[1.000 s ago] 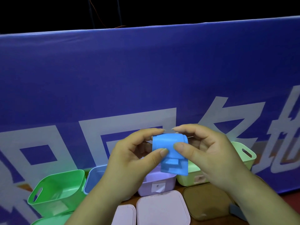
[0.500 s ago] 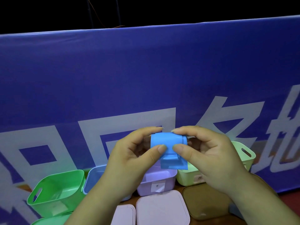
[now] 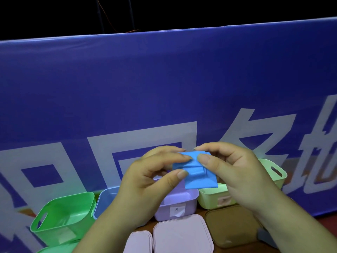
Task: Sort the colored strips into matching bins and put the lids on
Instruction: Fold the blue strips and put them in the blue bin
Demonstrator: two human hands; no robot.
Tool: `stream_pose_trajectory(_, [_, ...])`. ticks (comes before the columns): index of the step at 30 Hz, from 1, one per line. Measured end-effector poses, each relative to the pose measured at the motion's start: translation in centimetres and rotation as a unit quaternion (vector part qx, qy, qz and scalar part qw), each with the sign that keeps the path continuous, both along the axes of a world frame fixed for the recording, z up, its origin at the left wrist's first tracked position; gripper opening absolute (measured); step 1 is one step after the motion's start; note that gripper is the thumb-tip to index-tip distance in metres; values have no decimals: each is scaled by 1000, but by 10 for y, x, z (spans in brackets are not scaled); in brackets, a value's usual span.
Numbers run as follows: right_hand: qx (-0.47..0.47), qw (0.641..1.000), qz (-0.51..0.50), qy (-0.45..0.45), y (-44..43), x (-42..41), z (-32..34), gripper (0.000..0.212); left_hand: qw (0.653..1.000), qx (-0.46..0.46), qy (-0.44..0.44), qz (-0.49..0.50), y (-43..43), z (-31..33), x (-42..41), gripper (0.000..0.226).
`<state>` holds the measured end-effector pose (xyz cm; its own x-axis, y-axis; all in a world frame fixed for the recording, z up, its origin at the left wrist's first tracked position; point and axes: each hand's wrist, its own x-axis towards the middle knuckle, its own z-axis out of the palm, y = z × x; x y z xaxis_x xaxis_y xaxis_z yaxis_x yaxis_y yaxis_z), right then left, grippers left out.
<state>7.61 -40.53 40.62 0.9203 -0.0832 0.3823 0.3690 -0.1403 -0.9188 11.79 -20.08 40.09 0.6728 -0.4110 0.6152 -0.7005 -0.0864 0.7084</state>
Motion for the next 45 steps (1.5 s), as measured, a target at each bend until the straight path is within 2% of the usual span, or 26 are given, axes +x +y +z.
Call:
stream_pose_trajectory(5, [8,1000,0,13,2,0,-2,32,999,-16,25,17,-4,-2,0,24])
stream_pose_trajectory(11, [26,999,-17,-21,2,-7,-3,29,994,-50,88,45,-10,0,-7,24])
stream_pose_trajectory(17, [-5,996,-41,-80,-6,-7,-19,10,987,-75,135,49,-22,0,-13,24])
stream_pose_trajectory(22, [13,996,-25,-86,-17,-7,-26,17,982,-84,160,60,-38,-5,-15,26])
stream_pose_trajectory(27, [46,997,-29,-54,-32,0,-35,14,975,-88,189,71,-57,-12,-16,27])
stream_pose_trajectory(31, [62,998,-21,-23,-46,9,-43,24,974,-75,204,57,-66,-21,-12,26])
stream_pose_trajectory(34, [78,997,-8,-7,-52,20,-47,18,979,-51,191,52,-69,-32,-7,33])
stream_pose_trajectory(40, [153,983,59,87,-49,45,-73,21,981,-20,124,148,-70,-57,0,32])
stream_pose_trajectory(45, [141,980,84,115,-31,61,-97,12,968,-16,126,216,-57,-84,5,31])
